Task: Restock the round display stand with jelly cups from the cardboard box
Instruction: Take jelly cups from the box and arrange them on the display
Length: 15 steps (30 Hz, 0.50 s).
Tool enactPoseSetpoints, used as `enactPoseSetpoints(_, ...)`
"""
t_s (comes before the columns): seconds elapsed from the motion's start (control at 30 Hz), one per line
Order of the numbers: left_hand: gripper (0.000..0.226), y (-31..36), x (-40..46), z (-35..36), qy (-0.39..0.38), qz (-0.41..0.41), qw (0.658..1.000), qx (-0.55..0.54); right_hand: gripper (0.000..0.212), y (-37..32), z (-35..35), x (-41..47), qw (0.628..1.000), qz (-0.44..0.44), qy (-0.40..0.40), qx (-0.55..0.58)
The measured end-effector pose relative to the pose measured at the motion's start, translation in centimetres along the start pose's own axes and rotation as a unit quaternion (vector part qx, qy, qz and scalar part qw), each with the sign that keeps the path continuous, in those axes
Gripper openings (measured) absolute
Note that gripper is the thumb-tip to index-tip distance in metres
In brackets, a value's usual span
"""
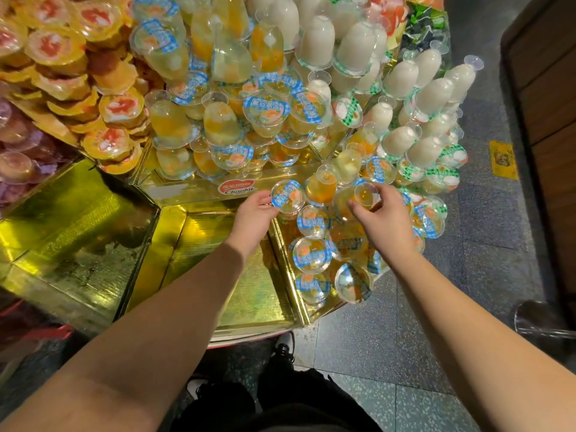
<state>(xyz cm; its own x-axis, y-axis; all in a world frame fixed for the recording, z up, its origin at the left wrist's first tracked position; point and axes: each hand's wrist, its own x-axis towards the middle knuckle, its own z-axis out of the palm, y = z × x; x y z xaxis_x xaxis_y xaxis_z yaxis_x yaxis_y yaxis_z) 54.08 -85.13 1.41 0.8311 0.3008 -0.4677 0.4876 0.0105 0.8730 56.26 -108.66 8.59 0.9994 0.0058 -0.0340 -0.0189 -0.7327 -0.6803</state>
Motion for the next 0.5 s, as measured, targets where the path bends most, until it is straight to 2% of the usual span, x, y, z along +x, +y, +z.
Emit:
enactPoseSetpoints(0.13, 0.039, -0.4, 0.6, 0.4, 0.031, -0.008, 0.999, 0.012, 0.054, 0.9, 0.5, 1.9, 0.999, 0.003, -0.025, -0.037)
enactPoseSetpoints(0.2, 0.029, -0.7, 1.0, 0.6, 0.041, -0.037, 0.998, -0.001, 0.056, 1.3, 0.7, 2.6, 0.998, 0.01, -0.044, -0.046)
enactPoseSetpoints(0.33, 0.027, -1.0, 1.3, 0.6, 0.02, -0.102, 0.994, -0.017, 0.063, 1.9, 0.8, 3.1, 0.996, 0.02, -0.068, -0.055)
enactPoseSetpoints(0.5, 0.013, -0.5, 1.5, 0.5, 0.011, -0.07, 0.997, -0.031, 0.064, 2.4, 0.9, 3.1, 0.994, 0.033, -0.085, -0.067)
